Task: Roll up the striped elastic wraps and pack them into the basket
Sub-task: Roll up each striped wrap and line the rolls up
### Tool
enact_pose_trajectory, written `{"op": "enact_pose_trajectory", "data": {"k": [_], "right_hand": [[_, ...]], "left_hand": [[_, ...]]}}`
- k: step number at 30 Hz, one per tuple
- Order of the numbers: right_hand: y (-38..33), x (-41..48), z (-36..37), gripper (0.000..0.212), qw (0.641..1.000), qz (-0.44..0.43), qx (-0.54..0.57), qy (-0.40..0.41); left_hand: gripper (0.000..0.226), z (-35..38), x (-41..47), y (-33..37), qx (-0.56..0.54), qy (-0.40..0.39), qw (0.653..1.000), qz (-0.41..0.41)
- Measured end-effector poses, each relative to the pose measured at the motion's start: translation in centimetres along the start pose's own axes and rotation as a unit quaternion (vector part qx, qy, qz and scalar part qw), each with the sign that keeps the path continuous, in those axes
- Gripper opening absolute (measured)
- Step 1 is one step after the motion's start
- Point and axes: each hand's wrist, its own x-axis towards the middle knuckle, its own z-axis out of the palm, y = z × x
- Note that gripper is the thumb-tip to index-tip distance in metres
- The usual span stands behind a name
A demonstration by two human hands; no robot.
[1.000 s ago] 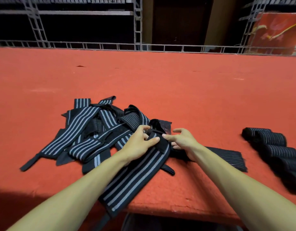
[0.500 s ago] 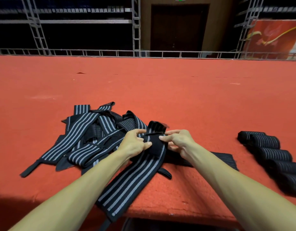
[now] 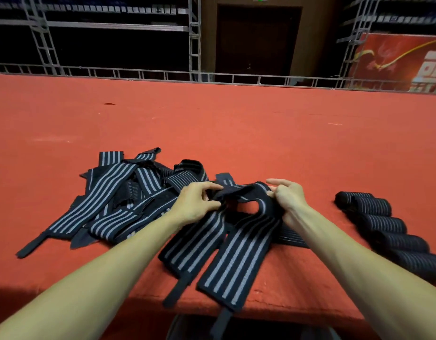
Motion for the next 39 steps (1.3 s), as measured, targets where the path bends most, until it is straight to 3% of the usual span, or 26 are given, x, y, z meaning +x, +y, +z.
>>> {"op": "enact_pose_trajectory", "data": {"k": [3, 6, 11, 17, 21, 26, 29, 31, 32, 34, 36, 39], "right_hand": [[0.4, 0.6, -1.8, 0.034, 0.997, -0.012, -0.067, 0.026], [0.4, 0.6, -2.9, 0.019, 0.98, -0.057, -0.182, 0.062], [1.1, -0.3, -3.0, 0.012, 0.93, -0.097, -0.355, 0.013], [2.2, 0.1, -2.4, 0.021, 0.915, -0.118, -0.385, -0.02], [2.0, 0.8, -4.2, 0.018, 0.9, -0.084, -0.424, 0.061], [2.2, 0.7, -7.7, 0.017, 0.895, -0.03, -0.43, 0.112], [2.4, 1.0, -8.3, 0.024, 0.898, -0.011, -0.429, 0.096], [2.5, 1.2, -8.5, 0.024, 0.908, -0.002, -0.414, 0.061], [2.4, 1.2, -8.5, 0.032, 0.92, 0.0, -0.39, 0.044], [2.4, 1.1, -8.5, 0.035, 0.947, 0.006, -0.322, 0.003], [2.4, 0.7, -8.8, 0.026, 0.967, 0.004, -0.254, -0.027], [1.9, 0.4, -9.8, 0.021, 0.981, -0.011, -0.19, -0.021]], "left_hand": [[0.039, 0.6, 0.6, 0.0, 0.092, 0.036, 0.994, 0.034], [0.041, 1.0, 0.9, 0.0, 0.147, 0.054, 0.987, 0.039], [0.046, 1.3, 0.5, 0.3, 0.294, 0.064, 0.952, 0.056], [0.049, 0.1, -0.2, -1.8, 0.334, 0.05, 0.941, 0.034], [0.027, -1.6, -0.9, -3.0, 0.347, 0.069, 0.935, -0.02], [0.037, -2.7, -1.4, -4.0, 0.366, 0.099, 0.921, -0.091], [0.078, -1.1, -1.8, -2.9, 0.428, 0.148, 0.891, -0.035], [0.072, 0.6, -1.8, -1.3, 0.419, 0.16, 0.891, 0.074], [0.061, 1.7, -1.8, -0.6, 0.387, 0.132, 0.904, 0.129], [0.046, 4.4, -1.6, 0.9, 0.297, -0.005, 0.939, 0.173], [0.045, 7.2, -1.1, 1.9, 0.261, -0.137, 0.943, 0.156], [0.047, 10.3, 0.2, 2.0, 0.26, -0.197, 0.94, 0.102]]}}
